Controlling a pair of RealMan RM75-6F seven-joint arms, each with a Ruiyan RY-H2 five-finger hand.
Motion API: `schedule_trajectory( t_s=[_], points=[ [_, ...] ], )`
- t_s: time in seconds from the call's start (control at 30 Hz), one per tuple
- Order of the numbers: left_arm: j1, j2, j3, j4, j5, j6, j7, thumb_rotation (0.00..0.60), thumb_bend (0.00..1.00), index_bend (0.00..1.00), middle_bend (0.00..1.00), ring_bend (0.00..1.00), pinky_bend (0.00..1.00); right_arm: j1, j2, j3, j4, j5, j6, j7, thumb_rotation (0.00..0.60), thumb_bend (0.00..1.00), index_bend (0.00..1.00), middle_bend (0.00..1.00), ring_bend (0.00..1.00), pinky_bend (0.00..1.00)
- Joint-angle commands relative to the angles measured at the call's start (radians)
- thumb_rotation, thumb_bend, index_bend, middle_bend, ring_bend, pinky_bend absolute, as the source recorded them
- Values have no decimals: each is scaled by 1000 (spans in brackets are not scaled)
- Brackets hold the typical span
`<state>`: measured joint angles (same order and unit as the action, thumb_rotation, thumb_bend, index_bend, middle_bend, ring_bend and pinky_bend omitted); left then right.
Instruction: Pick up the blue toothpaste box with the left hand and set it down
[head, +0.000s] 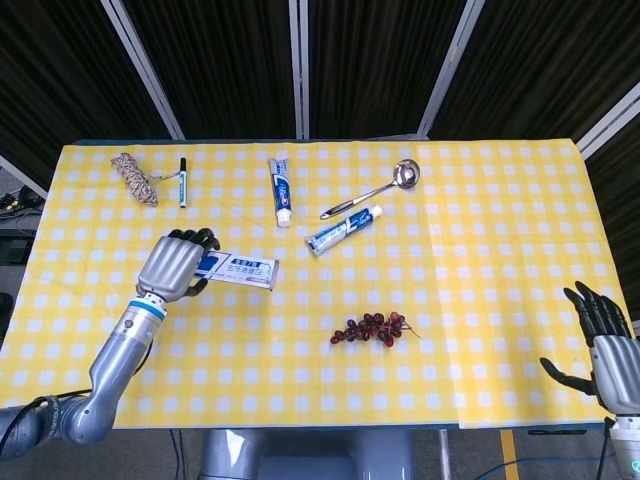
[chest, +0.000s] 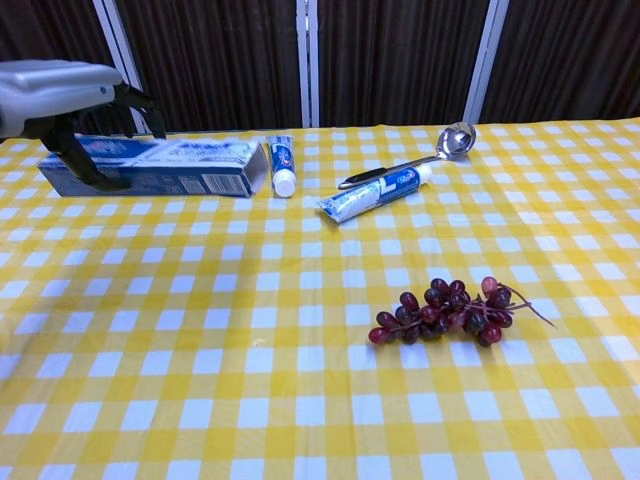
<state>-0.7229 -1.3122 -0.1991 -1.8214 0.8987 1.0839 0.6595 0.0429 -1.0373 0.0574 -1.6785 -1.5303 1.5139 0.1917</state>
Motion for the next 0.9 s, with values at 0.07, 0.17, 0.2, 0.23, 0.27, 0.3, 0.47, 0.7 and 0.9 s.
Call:
schedule_trajectory(
  t_s=[0.07,0.17,0.2,0.23,0.27,0.3,0.47,0.7,0.9],
  points=[
    [2,-17,12,2,-16,8,-19,600,251,123,12,57,87,1,-2,-1,0,-2,-2,-4,600,85,0,0,0,0],
    [12,-20,22,9,-9,23,-37,600,241,79,0,3,37,1,-3,-2,0,-5,-2,-7,600,85,0,0,0,0],
    [18,-20,28,14,-2,29,-44,600,241,78,0,1,34,1,-4,-3,0,-6,-2,-8,600,85,0,0,0,0],
    [26,-21,35,18,7,37,-53,600,241,78,0,2,34,1,-4,-3,0,-6,-2,-9,600,85,0,0,0,0],
    [40,-22,45,22,28,52,-72,600,241,78,0,2,33,1,-5,-3,1,-7,-2,-11,600,85,0,0,0,0],
    [55,-24,54,27,52,69,-92,600,241,78,0,1,29,2,-6,-3,1,-7,-2,-12,600,85,0,0,0,0],
    [149,-44,117,77,217,208,-177,600,240,75,0,0,0,4,-11,-4,2,-3,-8,-24,600,85,0,0,0,0],
    [373,-80,256,175,438,512,-267,600,233,7,0,0,0,8,-34,-10,1,-7,-17,-82,600,85,0,0,0,0],
    [480,-83,296,220,507,624,-305,600,227,0,0,0,0,12,-52,-16,3,-16,-23,-119,600,85,0,0,0,0]
  ],
)
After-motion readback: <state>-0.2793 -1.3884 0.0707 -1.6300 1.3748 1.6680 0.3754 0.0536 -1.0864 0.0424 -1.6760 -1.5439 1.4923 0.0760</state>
